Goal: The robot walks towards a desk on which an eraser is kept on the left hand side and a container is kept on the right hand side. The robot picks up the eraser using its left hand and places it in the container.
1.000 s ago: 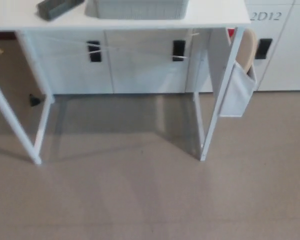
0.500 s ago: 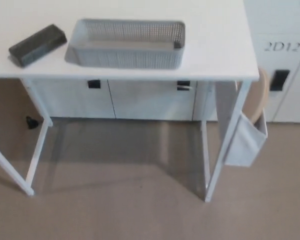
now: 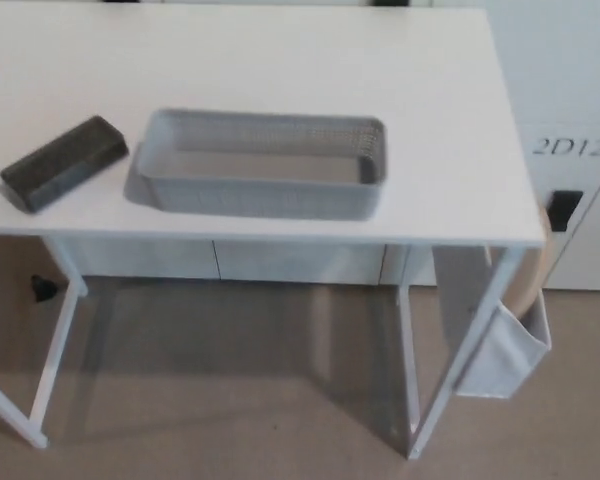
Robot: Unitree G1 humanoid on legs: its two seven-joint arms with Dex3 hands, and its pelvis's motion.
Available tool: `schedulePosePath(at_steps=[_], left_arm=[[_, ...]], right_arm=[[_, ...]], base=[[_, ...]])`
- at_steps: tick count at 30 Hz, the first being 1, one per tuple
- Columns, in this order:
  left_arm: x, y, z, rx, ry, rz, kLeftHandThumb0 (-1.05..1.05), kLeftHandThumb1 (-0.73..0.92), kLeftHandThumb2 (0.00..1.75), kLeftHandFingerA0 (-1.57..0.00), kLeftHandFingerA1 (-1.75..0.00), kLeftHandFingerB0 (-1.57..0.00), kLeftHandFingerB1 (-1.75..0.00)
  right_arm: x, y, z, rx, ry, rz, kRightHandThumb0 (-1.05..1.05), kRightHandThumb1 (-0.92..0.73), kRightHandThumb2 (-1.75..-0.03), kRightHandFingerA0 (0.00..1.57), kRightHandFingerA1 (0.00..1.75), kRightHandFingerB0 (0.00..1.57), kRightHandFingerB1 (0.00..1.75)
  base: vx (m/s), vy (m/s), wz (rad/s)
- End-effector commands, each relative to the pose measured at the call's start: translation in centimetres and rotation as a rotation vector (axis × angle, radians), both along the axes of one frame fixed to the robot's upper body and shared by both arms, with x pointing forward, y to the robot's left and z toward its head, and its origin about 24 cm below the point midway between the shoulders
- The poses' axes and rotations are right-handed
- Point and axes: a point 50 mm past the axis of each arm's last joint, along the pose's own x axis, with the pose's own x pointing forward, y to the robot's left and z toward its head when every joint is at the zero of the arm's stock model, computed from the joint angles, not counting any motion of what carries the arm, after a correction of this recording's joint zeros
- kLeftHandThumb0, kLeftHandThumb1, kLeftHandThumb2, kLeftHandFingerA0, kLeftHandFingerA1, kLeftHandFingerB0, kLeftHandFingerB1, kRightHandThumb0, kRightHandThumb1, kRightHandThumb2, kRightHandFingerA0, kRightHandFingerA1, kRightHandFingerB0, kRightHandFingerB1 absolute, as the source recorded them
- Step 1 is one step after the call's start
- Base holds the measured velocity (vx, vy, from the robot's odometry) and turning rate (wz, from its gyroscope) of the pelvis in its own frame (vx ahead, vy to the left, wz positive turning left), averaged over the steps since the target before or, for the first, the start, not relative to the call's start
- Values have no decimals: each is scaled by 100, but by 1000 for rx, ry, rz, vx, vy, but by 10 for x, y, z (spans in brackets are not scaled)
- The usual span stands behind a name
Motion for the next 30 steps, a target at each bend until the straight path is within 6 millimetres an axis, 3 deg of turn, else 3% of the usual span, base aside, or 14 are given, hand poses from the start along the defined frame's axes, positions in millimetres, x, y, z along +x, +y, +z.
schedulePosePath(at_steps=[1,17,18,20,21,22,25,26,27,30], left_arm=[[-3,5,1,9,30,-27,-39,59,57,-37,-43,-31,-31],[-1,4,5,24,36,-66,-38,62,59,-38,-43,-30,-31],[-1,4,5,26,38,-73,-38,62,59,-37,-42,-30,-31],[0,4,6,32,37,-74,-38,62,58,-38,-43,-31,-31],[1,4,6,29,35,-72,-38,62,59,-38,-43,-31,-31],[1,4,5,27,36,-70,-39,62,58,-38,-43,-31,-31],[2,4,5,28,35,-72,-40,61,58,-38,-43,-31,-31],[1,4,5,30,37,-76,-40,61,58,-38,-44,-31,-31],[1,5,5,31,40,-74,-40,61,58,-38,-43,-31,-31],[2,4,6,32,36,-77,-38,61,58,-39,-44,-32,-32]], right_arm=[[-3,-2,1,-21,-16,2,-14,-43,-52,70,68,52,56],[-4,-1,1,-28,-16,9,-14,-45,-52,69,66,52,56],[-4,-1,0,-28,-15,8,-19,-41,-61,71,70,49,58],[-3,-1,0,-27,-13,8,-15,-44,-53,69,66,50,55],[-3,-1,0,-28,-14,10,-20,-41,-62,69,70,48,58],[-3,0,1,-24,-19,7,-15,-44,-53,69,66,51,56],[-3,0,1,-23,-25,7,-13,-45,-52,66,66,50,55],[-4,0,1,-23,-23,10,-18,-41,-61,68,70,48,58],[-5,0,0,-25,-20,11,-14,-45,-52,67,66,50,55],[-5,0,0,-38,-14,14,-21,-41,-61,70,69,50,58]], base=[[96,41,1],[50,-65,0],[55,96,-8],[37,155,-13],[5,198,-10],[22,243,-8],[-17,345,-18],[-32,455,-48],[-33,432,33],[74,137,13]])
